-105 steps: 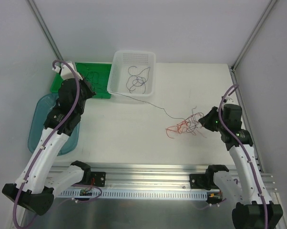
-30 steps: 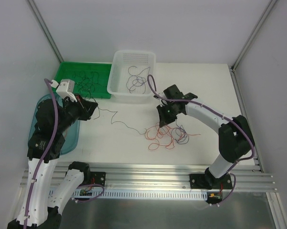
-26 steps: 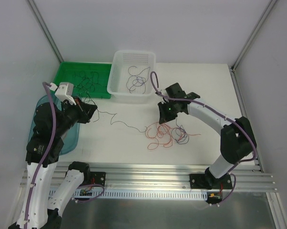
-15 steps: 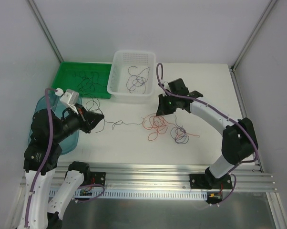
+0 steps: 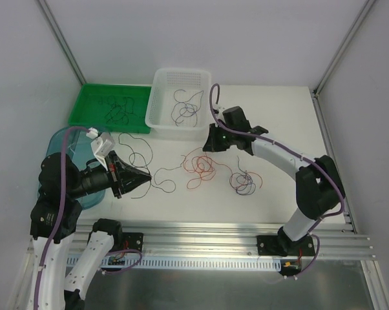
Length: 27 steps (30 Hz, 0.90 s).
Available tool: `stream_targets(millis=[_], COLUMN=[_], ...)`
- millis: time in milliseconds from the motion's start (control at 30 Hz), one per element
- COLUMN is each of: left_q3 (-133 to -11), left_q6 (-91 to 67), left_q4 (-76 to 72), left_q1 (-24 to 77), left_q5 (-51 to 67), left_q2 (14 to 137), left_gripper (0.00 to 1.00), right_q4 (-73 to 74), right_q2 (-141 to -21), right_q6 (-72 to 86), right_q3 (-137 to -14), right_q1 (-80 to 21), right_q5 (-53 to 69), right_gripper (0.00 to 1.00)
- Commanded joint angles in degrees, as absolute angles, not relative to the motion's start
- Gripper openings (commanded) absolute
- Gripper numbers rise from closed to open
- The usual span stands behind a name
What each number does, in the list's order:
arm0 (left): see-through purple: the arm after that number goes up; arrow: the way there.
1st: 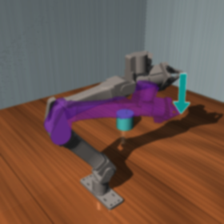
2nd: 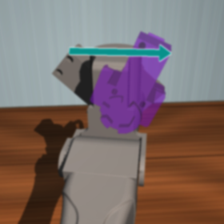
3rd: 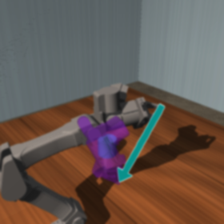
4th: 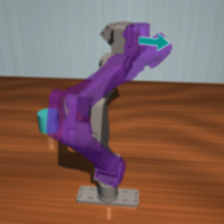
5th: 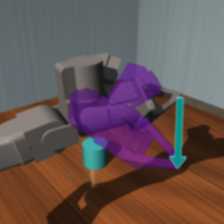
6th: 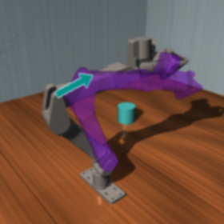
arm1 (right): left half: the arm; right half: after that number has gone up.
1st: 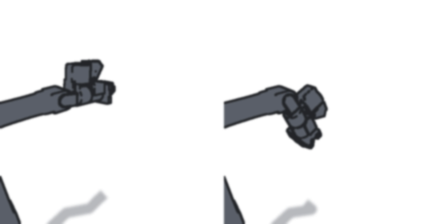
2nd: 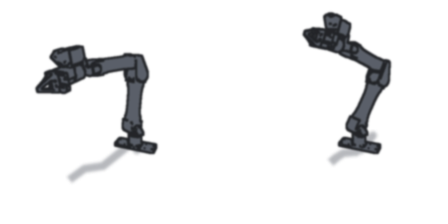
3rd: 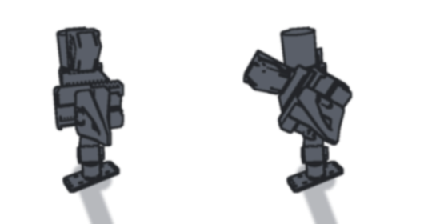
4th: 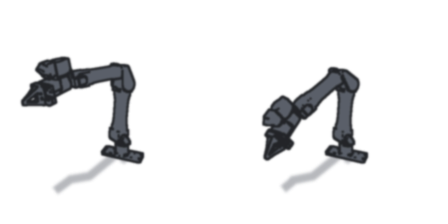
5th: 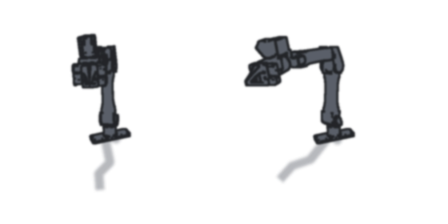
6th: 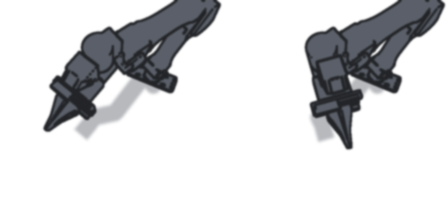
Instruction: Untangle the cables
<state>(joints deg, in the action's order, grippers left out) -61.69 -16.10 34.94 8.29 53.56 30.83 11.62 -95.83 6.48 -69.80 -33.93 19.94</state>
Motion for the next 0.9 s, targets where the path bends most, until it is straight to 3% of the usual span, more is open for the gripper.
stream_targets(millis=[0, 200, 300, 567, 667, 867], left_q3=[-61.61, -64.06, -67.22, -77.24, -79.89, -84.02], left_q6=[-14.77, -13.45, -11.61, -8.88, -8.35, -8.00], left_q4=[33.31, 34.79, 37.69, 50.96, 53.60, 53.79], left_q1=[8.70, 8.70, 8.70, 8.70, 8.70, 8.70], left_q5=[59.42, 51.52, 39.68, -13.27, -26.23, -27.53], left_q2=[28.92, 27.24, 28.38, 32.16, 33.66, 36.64], left_gripper=[0.00, 0.00, 0.00, 0.00, 0.00, 0.00], right_q4=[9.14, 15.18, 19.84, 24.69, 25.22, 24.88], right_q2=[-91.42, -80.61, -76.91, -71.72, -71.46, -70.93], right_q6=[10.63, 16.70, 16.61, 20.13, 20.92, 20.04], right_q3=[-67.60, -56.52, -53.89, -49.39, -49.22, -49.31], right_q1=[-30.07, -13.56, -4.59, 12.73, 16.24, 18.19], right_q5=[13.28, 4.67, 2.64, 3.34, 4.39, 8.85], right_gripper=[0.01, 0.01, 0.01, 0.01, 0.01, 0.01])
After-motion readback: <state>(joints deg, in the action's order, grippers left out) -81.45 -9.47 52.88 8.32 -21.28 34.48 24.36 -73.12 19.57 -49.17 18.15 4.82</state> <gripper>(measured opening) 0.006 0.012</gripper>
